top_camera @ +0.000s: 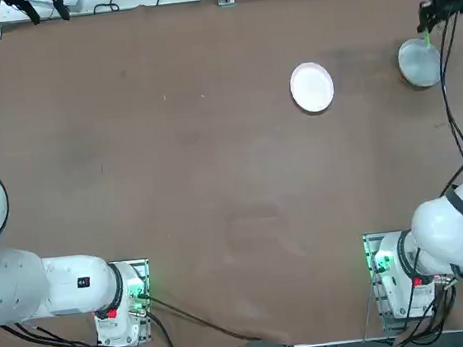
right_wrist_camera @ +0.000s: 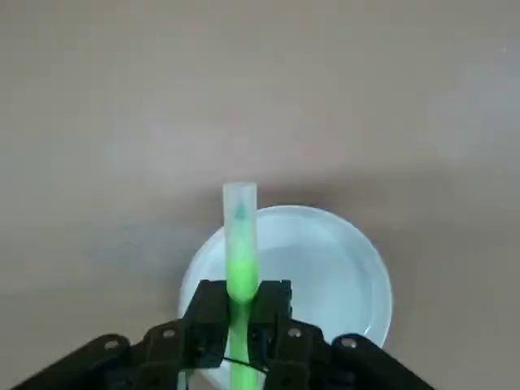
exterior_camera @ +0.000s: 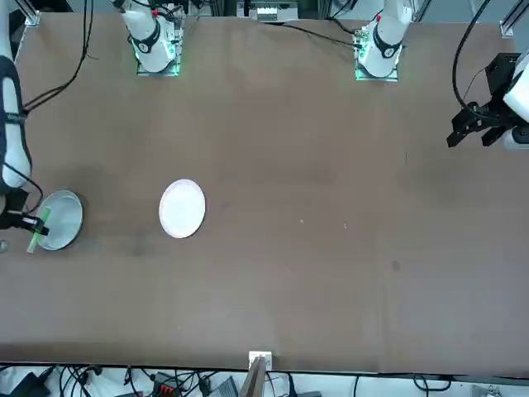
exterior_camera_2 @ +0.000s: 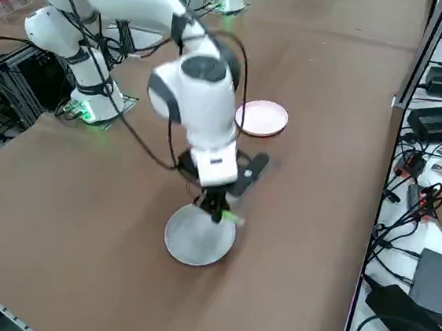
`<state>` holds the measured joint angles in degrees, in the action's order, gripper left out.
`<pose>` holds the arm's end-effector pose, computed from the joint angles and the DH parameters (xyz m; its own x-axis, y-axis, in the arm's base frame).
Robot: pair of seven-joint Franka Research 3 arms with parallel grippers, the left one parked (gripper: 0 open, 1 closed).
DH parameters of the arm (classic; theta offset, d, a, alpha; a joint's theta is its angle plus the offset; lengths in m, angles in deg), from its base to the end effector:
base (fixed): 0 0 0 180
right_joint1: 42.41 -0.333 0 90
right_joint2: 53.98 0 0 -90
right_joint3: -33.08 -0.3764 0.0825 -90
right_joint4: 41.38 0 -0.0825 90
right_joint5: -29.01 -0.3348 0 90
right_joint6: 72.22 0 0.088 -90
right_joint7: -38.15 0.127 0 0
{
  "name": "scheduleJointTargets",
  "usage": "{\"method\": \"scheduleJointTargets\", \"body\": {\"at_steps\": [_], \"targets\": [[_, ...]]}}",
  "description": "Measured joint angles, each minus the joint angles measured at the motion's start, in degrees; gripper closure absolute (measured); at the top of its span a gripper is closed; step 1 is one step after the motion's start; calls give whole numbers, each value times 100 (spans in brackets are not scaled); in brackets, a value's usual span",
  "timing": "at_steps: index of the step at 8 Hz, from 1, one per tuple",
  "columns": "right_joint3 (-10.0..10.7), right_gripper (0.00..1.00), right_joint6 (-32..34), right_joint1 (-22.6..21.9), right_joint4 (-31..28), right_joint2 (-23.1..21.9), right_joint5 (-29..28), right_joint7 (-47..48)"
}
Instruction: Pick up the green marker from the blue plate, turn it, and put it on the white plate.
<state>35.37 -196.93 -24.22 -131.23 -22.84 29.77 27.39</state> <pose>0.6487 -0.2375 0.3901 0.9864 -0.1539 0.0579 -0.1565 -0.9867 0.0436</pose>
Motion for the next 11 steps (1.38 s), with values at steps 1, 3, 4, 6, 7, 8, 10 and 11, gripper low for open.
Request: {"method": "scheduleJointTargets", "body": {"at_steps": [1, 3, 4, 6, 7, 8, 10, 11], "targets": [[-13, 83, 368, -252, 1, -258, -3, 439], [-31, 83, 1114, -863, -5, -671, -9, 1553], [-37, 83, 1364, -1163, -14, -804, -13, 2098], [-50, 83, 1592, -1718, -44, -885, -20, 3175], [-52, 83, 1614, -1989, -86, -883, -21, 3651], [-54, 83, 1615, -2231, -134, -876, -21, 4060], [-54, 83, 1611, -2610, -167, -813, -61, 4750], [-54, 83, 1606, -2770, -174, -748, -130, 5108]]}}
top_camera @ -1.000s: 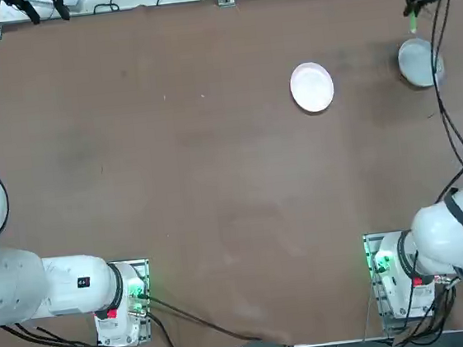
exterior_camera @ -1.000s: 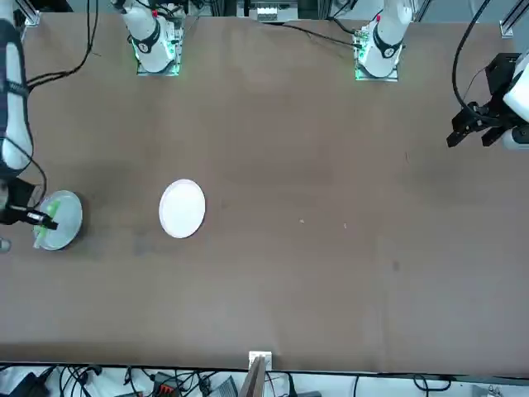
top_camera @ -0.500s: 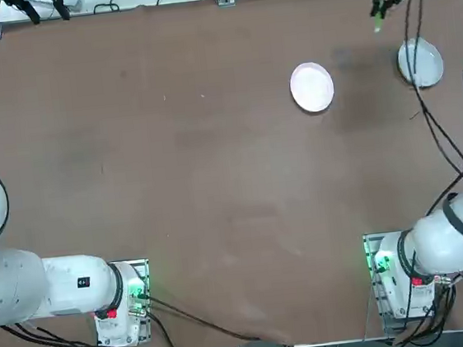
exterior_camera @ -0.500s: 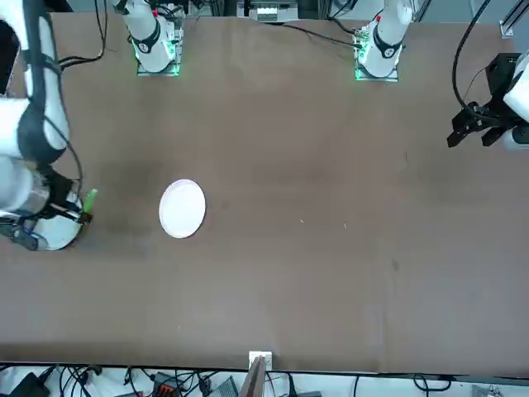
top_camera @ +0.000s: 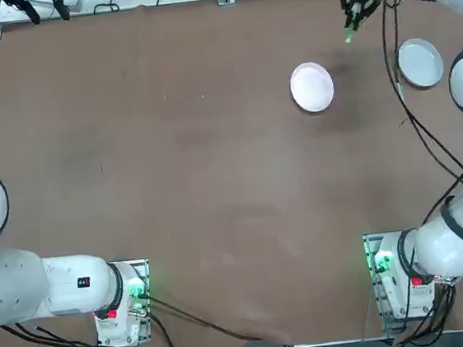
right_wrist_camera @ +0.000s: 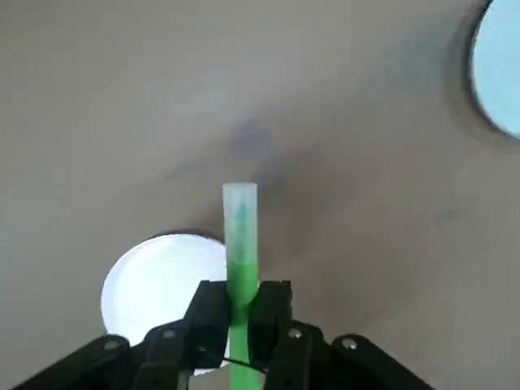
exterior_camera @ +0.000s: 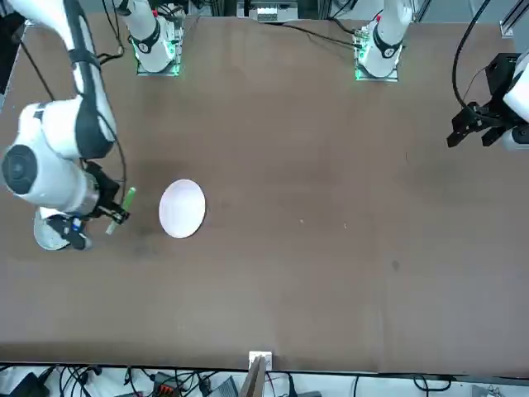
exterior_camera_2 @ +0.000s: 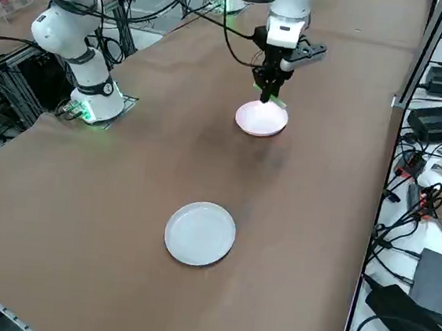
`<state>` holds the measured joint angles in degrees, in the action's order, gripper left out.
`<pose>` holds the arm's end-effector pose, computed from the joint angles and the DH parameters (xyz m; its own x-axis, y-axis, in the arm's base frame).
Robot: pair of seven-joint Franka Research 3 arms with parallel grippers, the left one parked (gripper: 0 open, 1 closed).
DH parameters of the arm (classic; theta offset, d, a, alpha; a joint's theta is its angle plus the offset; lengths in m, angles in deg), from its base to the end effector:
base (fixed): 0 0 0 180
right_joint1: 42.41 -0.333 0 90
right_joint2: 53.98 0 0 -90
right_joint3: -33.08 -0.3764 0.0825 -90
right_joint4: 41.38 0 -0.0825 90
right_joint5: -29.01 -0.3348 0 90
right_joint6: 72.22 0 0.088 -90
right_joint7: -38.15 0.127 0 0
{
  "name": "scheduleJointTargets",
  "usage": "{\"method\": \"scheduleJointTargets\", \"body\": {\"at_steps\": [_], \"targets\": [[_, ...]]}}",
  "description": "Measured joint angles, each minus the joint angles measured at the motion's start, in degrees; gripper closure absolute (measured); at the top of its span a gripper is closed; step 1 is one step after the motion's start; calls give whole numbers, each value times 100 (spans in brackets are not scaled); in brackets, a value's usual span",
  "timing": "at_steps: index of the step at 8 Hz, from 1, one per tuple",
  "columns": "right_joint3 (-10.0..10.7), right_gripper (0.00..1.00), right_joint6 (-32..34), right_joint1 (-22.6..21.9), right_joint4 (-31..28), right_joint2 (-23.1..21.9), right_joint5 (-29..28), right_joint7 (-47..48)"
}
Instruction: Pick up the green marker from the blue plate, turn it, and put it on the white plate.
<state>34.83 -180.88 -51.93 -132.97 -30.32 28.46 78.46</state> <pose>0.6311 0.0900 0.4403 0.8373 -0.5402 -0.0850 -0.5350 -0.8414 0.0768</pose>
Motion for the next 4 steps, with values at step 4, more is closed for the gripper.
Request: {"method": "scheduleJointTargets", "body": {"at_steps": [4], "targets": [[1, 83, -321, -411, -18, 437, -98, 1900]]}}
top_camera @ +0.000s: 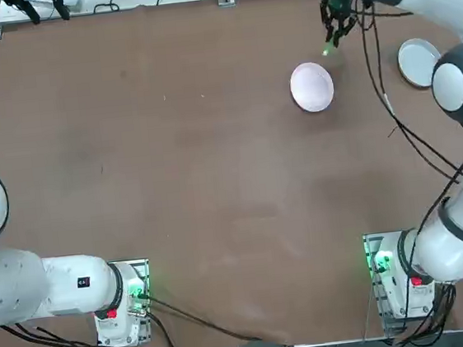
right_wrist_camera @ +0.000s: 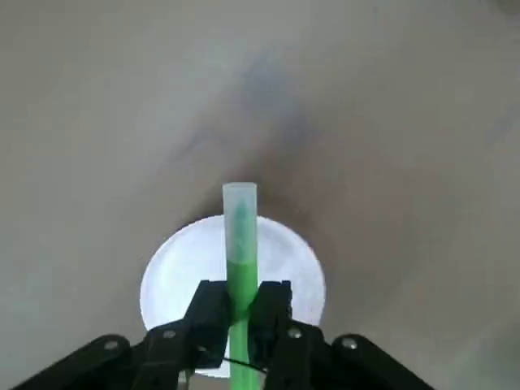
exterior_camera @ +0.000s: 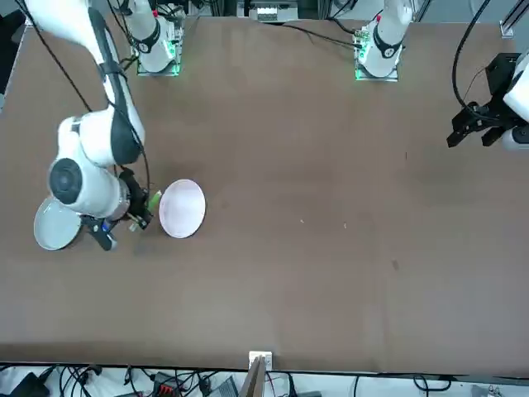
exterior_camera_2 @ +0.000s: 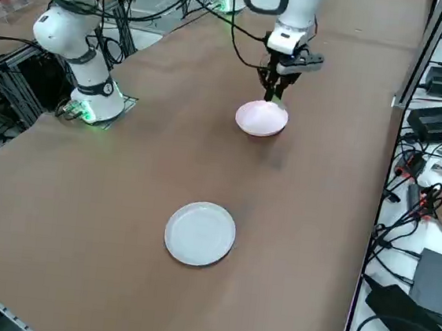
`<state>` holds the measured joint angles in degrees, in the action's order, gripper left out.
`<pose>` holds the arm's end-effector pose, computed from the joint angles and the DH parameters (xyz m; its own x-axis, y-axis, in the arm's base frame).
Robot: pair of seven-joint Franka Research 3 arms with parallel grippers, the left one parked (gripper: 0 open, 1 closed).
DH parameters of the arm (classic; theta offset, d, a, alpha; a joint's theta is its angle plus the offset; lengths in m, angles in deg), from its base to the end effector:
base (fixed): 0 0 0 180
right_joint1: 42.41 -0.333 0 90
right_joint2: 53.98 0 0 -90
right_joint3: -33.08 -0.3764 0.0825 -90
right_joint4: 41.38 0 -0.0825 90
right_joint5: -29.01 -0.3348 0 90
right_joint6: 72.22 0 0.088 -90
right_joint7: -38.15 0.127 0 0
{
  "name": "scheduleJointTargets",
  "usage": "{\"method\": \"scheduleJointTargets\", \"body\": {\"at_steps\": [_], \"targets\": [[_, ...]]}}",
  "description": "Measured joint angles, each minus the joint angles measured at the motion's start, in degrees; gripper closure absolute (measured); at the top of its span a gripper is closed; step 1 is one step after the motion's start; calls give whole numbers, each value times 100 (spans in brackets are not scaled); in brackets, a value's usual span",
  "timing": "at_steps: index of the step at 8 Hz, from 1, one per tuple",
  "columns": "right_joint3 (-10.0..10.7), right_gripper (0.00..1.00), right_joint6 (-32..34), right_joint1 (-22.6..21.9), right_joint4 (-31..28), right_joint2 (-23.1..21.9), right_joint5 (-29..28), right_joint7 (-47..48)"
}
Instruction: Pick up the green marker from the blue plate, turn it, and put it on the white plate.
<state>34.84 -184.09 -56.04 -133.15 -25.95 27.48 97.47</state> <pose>0.6358 0.1393 0.3939 0.6642 -0.7435 -0.0778 -0.7350 -0.6685 0.1140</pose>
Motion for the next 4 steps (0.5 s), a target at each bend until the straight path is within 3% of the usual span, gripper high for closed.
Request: {"method": "scheduleJointTargets", "body": {"at_steps": [4], "targets": [[1, 83, -645, -162, -237, 239, -13, 1783]]}}
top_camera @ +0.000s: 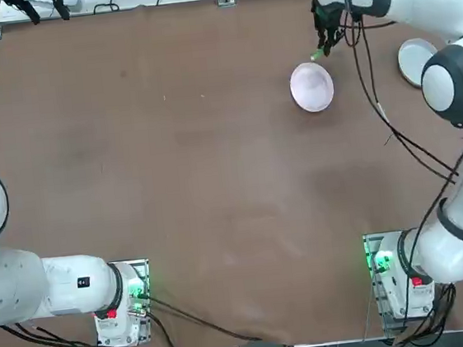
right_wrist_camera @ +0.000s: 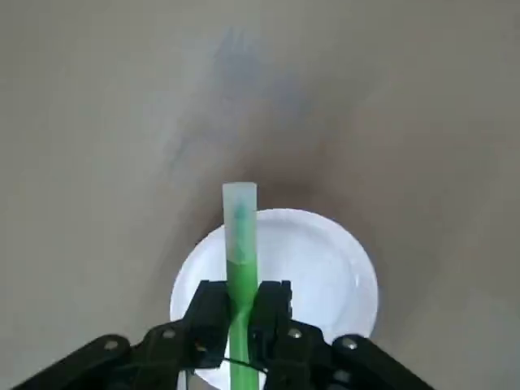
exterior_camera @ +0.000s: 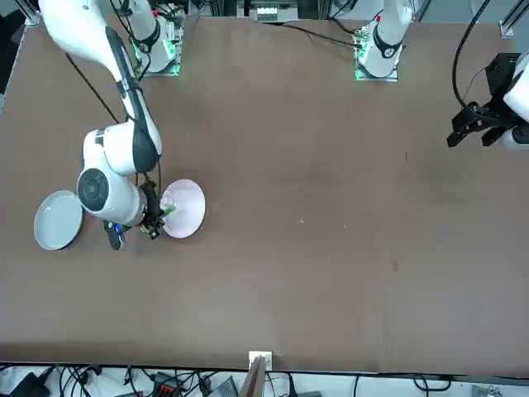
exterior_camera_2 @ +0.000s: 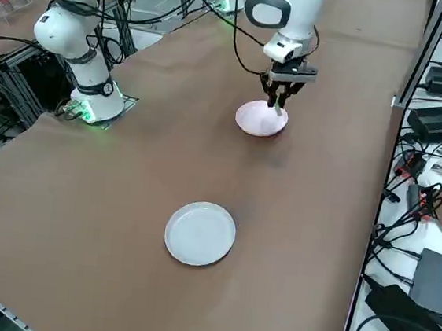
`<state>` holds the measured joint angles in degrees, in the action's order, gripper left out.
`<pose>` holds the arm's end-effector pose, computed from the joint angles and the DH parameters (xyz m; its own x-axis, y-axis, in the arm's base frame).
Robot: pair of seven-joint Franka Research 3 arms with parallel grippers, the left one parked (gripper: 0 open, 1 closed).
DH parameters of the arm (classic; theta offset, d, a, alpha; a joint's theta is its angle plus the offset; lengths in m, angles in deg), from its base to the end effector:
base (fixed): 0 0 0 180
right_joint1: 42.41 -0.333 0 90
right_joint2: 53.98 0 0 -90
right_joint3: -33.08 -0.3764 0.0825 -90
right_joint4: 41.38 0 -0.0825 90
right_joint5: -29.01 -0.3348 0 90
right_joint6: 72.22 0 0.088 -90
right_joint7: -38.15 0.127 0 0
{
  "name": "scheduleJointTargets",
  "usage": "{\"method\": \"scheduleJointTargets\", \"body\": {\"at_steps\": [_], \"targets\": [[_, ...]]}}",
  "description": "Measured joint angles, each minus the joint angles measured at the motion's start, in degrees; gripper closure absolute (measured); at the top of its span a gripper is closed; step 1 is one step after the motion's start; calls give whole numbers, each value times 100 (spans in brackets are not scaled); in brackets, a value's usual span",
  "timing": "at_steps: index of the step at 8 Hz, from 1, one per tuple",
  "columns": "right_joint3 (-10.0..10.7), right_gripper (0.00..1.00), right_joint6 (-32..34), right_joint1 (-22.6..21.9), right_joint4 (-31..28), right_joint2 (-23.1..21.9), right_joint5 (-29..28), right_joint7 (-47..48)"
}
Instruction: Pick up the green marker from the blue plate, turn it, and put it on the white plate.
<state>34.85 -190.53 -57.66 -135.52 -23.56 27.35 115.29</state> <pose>0.6386 0.1584 0.3581 0.4314 -0.9016 -0.0322 -0.8957 -0.4323 0.1040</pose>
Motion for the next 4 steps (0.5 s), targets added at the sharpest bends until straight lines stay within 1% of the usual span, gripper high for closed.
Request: {"method": "scheduleJointTargets", "body": {"at_steps": [2, 4], "targets": [[0, 83, -295, -86, -233, 6, -4, 709], [0, 83, -518, -161, -465, 7, -4, 1115]]}}
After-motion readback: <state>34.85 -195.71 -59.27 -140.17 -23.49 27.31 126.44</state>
